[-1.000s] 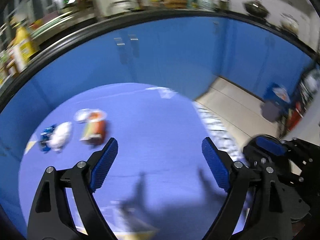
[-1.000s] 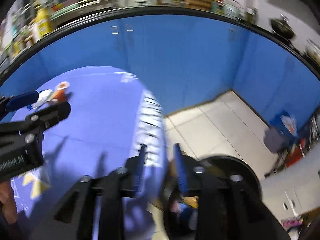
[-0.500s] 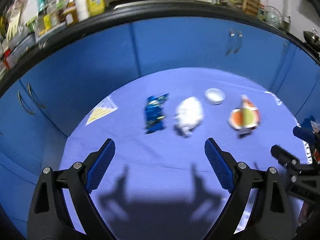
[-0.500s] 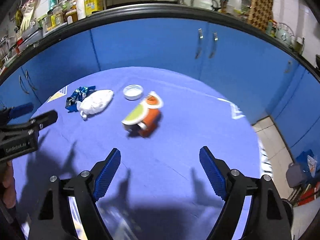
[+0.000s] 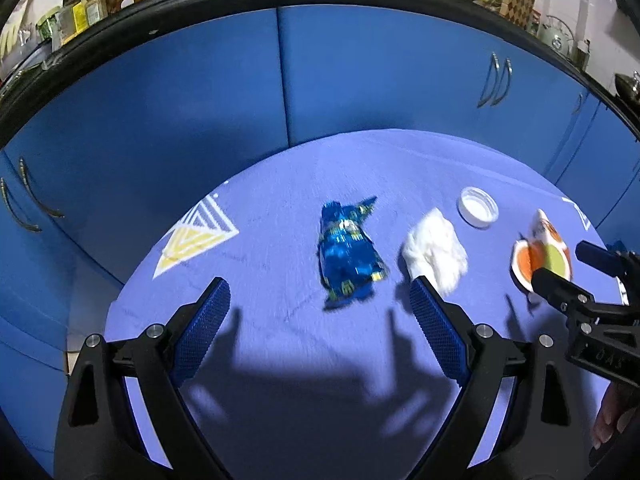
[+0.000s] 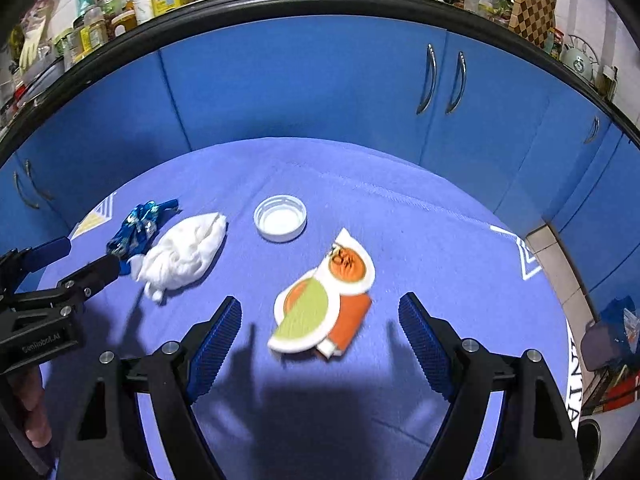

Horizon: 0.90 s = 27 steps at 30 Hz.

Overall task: Collect trash
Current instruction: 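Move both open tools back over the table toward the remaining trash, then grasp the blue candy wrapper with the left tool while the right tool grasps the snack cup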

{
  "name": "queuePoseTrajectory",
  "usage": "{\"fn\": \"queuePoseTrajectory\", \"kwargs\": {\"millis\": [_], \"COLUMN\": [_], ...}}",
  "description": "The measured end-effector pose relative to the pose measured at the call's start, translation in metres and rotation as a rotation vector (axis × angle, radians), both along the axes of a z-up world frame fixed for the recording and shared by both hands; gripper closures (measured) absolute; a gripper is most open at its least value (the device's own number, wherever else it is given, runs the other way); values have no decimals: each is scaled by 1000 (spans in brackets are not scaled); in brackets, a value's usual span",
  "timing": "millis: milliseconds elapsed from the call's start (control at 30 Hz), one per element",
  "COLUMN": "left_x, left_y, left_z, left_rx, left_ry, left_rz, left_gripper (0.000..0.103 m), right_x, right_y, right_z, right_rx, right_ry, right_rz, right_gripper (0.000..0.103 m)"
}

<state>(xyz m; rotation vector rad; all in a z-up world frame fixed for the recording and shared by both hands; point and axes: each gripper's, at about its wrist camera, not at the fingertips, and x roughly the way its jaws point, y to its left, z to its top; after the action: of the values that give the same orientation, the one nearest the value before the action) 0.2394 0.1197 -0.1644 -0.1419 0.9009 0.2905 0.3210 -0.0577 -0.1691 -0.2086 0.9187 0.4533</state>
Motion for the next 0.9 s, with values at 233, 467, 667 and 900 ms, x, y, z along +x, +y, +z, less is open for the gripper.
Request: {"fn": "queuePoseTrajectory", "kwargs": {"millis": [233, 467, 667, 900], "left_x": [17, 22, 15, -8], "left_y": [5, 6, 12, 2], "left_z": [-13, -24, -18, -7], "left_rx": [-8, -7, -24, -26], "left_ry": [16, 45, 29, 0], "left_rz": [-2, -5, 1, -14], "left_gripper": [14, 44, 69, 69], "right_x": [11, 9, -2, -22], "right_y": [6, 4, 3, -5], "right_z": [-9, -17, -12, 0], "right_rx": [-5, -12, -4, -10], "right_ry": [4, 25, 10, -20], "right_rz": [5, 31, 51, 67], "right_gripper": [28, 54, 55, 55]}}
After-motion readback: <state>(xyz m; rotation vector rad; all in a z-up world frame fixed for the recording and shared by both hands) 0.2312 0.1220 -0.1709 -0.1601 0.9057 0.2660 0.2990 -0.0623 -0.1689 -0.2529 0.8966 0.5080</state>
